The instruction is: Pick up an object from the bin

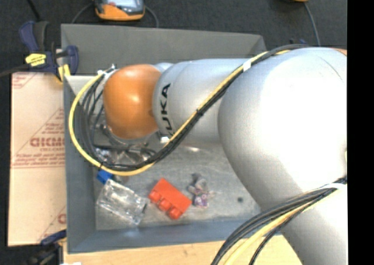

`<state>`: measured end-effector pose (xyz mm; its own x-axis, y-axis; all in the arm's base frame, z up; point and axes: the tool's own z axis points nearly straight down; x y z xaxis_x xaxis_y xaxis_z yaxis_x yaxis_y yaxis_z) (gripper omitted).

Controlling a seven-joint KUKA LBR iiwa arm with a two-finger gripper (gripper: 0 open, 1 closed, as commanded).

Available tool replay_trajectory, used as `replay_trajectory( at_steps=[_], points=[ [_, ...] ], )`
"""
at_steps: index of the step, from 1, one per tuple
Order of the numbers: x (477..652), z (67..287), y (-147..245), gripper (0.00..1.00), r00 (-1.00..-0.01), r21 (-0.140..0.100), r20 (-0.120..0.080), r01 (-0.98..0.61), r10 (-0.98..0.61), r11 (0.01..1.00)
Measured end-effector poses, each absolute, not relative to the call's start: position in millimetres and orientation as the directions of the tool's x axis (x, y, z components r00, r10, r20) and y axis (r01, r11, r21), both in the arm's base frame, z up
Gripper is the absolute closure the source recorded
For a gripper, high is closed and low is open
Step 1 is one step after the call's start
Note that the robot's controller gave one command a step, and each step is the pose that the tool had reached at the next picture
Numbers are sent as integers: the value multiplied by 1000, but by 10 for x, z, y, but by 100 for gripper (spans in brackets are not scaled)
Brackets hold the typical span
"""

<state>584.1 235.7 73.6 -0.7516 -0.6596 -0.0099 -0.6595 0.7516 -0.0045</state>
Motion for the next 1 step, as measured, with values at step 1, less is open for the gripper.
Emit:
replay_trajectory(
  at_steps=[1],
  points=[
    [5849,1929,2001,100,-754,-7,-11,-656,-656,754]
  ],
)
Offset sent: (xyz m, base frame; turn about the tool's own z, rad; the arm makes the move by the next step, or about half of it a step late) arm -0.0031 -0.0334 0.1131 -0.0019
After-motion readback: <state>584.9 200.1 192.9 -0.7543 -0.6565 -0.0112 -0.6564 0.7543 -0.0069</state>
